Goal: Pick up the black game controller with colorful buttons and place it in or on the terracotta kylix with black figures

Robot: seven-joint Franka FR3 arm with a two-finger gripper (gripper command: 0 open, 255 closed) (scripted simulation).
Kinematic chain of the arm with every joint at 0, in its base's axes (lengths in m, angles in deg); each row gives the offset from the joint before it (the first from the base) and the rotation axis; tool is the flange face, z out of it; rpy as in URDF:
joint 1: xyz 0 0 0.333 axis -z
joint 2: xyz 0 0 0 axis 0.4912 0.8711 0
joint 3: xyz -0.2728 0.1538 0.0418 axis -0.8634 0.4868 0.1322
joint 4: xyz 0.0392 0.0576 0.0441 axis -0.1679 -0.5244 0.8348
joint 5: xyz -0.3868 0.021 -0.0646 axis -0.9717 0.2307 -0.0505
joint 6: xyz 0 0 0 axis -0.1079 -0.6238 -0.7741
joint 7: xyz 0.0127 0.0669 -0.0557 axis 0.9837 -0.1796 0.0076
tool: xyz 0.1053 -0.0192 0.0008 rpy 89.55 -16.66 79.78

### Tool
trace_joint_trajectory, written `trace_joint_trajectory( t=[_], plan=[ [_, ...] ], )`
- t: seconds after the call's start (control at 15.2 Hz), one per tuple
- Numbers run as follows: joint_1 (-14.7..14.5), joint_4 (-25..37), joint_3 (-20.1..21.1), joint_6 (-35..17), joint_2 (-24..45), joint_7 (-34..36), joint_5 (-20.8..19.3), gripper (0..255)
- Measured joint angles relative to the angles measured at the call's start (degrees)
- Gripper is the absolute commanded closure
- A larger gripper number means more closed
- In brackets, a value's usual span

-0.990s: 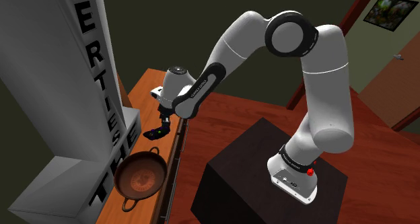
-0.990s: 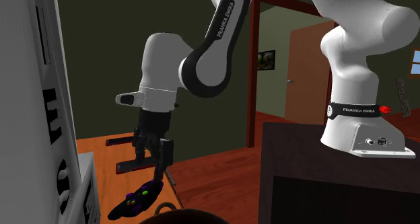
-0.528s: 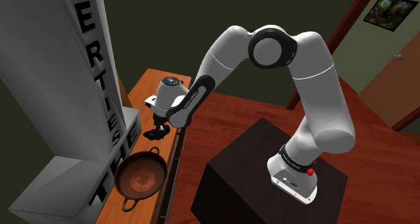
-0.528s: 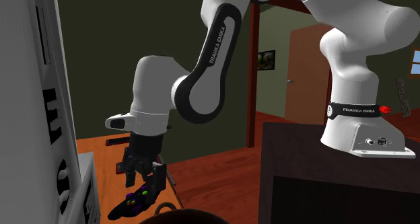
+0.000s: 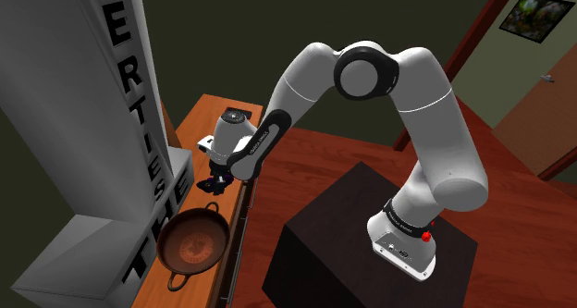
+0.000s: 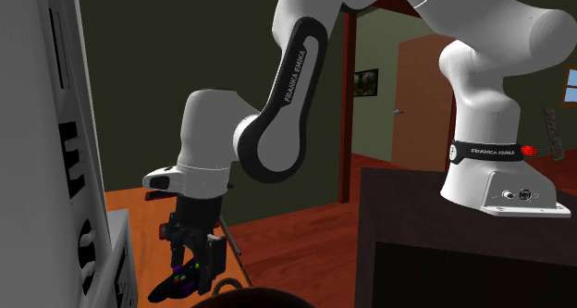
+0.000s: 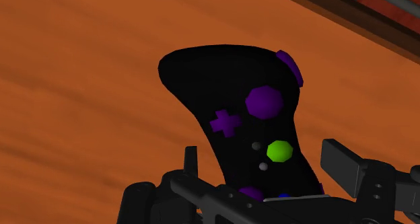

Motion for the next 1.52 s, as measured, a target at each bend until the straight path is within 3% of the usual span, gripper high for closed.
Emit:
trace_joint_trajectory(
  t=[0.07, 0.13, 0.86, 1.52],
  plan=[
    [0.0, 0.01, 0.0, -0.01, 0.01, 0.0, 0.0, 0],
    [-0.01, 0.01, 0.0, -0.01, 0.02, 0.0, 0.0, 255],
    [0.07, -0.11, 0.07, 0.17, -0.31, -0.04, 0.02, 255],
    [1.27, -3.59, 1.54, 4.03, -7.53, -0.47, 0.68, 255]
  ],
)
